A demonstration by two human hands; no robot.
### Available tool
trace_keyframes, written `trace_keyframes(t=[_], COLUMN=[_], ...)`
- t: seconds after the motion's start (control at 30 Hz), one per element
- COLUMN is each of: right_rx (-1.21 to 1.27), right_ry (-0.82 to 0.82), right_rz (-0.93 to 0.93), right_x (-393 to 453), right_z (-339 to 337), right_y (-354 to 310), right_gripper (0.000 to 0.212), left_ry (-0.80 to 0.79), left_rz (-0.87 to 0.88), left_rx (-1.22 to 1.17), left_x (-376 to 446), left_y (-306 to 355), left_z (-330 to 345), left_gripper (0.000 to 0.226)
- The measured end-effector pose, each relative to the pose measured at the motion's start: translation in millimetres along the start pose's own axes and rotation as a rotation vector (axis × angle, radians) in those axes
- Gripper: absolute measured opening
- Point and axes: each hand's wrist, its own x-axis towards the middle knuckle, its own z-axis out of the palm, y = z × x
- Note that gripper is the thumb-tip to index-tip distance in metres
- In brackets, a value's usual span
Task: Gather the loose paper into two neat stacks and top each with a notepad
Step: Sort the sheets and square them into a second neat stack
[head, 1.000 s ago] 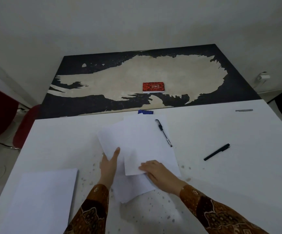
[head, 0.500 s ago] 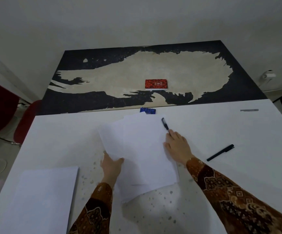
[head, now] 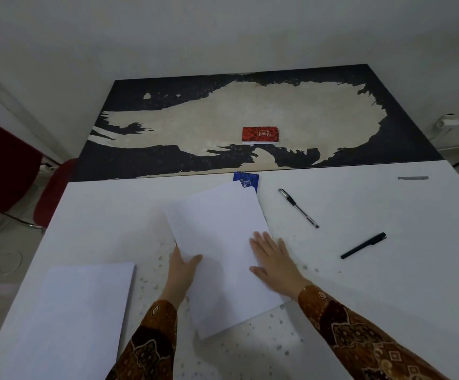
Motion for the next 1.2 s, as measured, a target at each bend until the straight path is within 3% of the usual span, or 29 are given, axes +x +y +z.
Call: trace_keyframes(t=[0.1,0.23,0.37,0.5,0.67,0.83,1.0,1.2], right_rx=[0.325,1.046,1.379,1.442,1.438,1.299,1.201,1.289], right_ry=[0.010,0.240,0.206,0.419,0.582,0.534,0.691,0.672], right_rz=[0.004,0.279,0.377,0.285,0.093,0.067,0.122,0.118], right_x=[-3.3,-4.8,-4.2,-16.7,-53.7,-84.5,-92.6,-95.1], right_z=[-9.1,-32.0,-55.8,-83.0,-104.4,-94.8,-94.8,-89.9], right_y=[-5.7,-6.5,6.6,4.6,-8.1,-13.0,-37.2,-43.4], right_gripper=[0.076,0.091,0.088,0.049,0.026,0.038,0.025,0.044], left_ry=[0.020,-0.028,-0.107,-0.093,-0.022,0.029,0.198,0.129], left_rz=[0.034,0.135,0.252,0.380,0.417,0.417,0.513,0.456], left_rx=[-0.034,-0.121,-0.131,-0.123,-0.183,-0.216,-0.221,-0.295], left_x=[-8.8,-28.4,-46.3,-60.7,-71.6,-86.8,-101.9,-107.3], left_y=[-0.6,8.4,28.8,56.8,57.4,42.8,55.9,60.2], left_z=[-1.4,-6.7,-14.5,-16.7,-16.4,-5.9,11.1,15.7], left_gripper=[0.050,0.044,0.043,0.041,0.040,0.040,0.022,0.029])
